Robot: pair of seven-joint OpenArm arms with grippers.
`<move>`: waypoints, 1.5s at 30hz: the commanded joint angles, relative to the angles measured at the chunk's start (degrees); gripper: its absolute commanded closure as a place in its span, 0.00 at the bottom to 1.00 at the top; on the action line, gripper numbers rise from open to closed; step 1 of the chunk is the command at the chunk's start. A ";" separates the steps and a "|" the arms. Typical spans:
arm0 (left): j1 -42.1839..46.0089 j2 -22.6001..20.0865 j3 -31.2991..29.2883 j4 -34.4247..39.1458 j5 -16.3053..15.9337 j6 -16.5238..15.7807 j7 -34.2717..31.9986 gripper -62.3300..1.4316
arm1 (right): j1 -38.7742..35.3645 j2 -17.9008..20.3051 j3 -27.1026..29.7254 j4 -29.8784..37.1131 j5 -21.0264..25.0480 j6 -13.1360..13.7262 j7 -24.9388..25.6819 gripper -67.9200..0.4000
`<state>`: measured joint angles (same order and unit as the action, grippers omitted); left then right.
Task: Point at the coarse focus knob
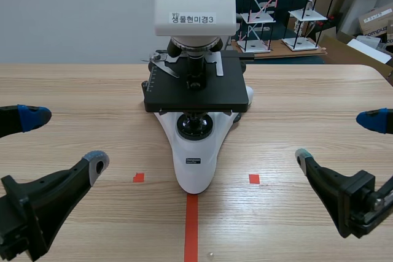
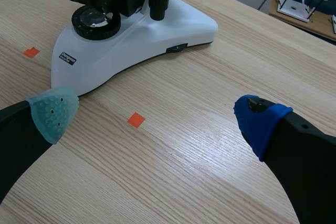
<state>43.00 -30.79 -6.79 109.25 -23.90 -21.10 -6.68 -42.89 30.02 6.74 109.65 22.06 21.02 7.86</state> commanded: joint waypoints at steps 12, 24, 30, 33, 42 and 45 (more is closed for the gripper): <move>0.00 0.13 -0.20 0.94 -0.55 -0.07 -0.81 0.00 | -0.11 0.52 2.38 0.66 0.48 0.00 2.40 0.08; 0.00 0.13 -0.20 0.94 -0.52 -0.07 -0.81 0.00 | 6.80 11.02 3.91 0.13 0.46 0.00 3.78 0.90; 0.00 0.13 -0.20 0.94 -0.52 -0.07 -0.81 0.00 | 18.10 16.70 2.23 -2.95 0.63 0.04 2.78 0.97; 0.00 0.13 -0.20 0.94 -0.52 -0.07 -0.81 0.00 | 24.94 17.99 -0.37 -4.92 0.44 0.11 0.59 0.97; 0.00 0.13 -0.20 0.94 -0.52 -0.07 -0.81 0.00 | 46.97 22.93 -16.96 -12.07 0.20 1.36 -1.81 0.97; 0.00 0.13 -0.20 0.94 -0.52 -0.07 -0.81 0.00 | 54.10 22.88 -23.17 -15.17 -1.09 1.36 -1.81 0.97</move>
<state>43.00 -30.79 -6.79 109.25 -23.88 -21.10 -6.68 9.80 52.56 -16.91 94.32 20.73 22.90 5.48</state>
